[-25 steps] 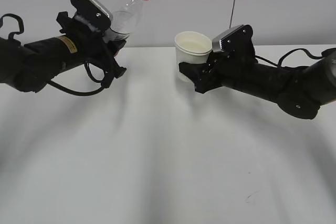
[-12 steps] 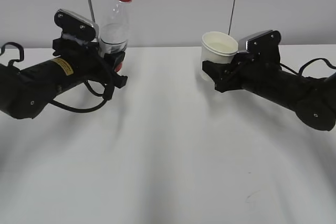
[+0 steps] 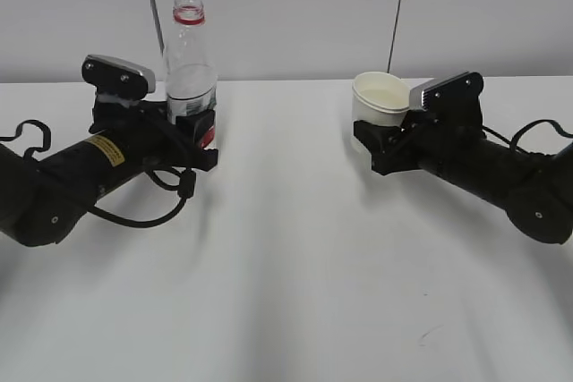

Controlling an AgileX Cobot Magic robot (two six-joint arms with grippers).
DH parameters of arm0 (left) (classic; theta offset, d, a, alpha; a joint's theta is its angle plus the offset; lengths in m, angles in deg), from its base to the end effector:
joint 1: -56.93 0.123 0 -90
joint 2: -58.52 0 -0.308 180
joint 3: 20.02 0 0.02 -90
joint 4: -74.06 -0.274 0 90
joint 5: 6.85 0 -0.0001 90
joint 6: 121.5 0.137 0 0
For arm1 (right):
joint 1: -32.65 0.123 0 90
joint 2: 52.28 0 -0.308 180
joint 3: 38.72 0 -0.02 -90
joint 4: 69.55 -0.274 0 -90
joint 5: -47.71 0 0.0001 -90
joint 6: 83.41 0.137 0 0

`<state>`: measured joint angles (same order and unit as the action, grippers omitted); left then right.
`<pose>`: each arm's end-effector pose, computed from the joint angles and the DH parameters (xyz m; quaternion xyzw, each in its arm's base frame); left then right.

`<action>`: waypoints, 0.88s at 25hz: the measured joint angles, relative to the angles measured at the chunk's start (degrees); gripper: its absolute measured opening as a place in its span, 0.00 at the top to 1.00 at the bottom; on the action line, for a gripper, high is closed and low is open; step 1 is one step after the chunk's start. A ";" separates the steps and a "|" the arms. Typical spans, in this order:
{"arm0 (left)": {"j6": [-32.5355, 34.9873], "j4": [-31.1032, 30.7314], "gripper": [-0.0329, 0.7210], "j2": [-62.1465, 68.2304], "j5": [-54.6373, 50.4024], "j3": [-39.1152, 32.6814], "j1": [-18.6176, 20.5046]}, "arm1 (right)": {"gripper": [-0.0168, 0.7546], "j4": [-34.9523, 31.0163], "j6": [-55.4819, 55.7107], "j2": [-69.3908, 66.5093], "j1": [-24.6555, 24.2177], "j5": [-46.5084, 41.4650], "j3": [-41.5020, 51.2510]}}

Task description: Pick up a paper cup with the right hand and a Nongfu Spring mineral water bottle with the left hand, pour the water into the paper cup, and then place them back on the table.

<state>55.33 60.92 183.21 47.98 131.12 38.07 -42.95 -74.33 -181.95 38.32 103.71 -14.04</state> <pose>0.4157 -0.1689 0.1177 0.2128 0.7316 -0.1512 0.6297 0.4507 0.0958 0.0965 -0.2000 0.7427 0.1414 0.6232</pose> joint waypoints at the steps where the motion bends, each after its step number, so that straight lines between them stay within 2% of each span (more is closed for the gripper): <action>1: -0.77 0.00 0.56 0.35 0.90 -0.29 0.00 | 0.32 -0.11 0.00 -0.58 -0.07 0.72 0.15; 5: -2.74 -0.16 0.56 1.83 4.00 -1.15 0.00 | 0.32 -0.57 -0.37 -3.09 -0.07 5.43 0.91; 22: -4.54 -4.34 0.56 7.02 9.72 -1.15 0.00 | 0.32 -0.85 -3.21 -8.99 -0.07 8.88 1.19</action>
<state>50.79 56.57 190.24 57.70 129.97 38.07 -43.80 -77.53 -190.94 38.24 112.59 -12.85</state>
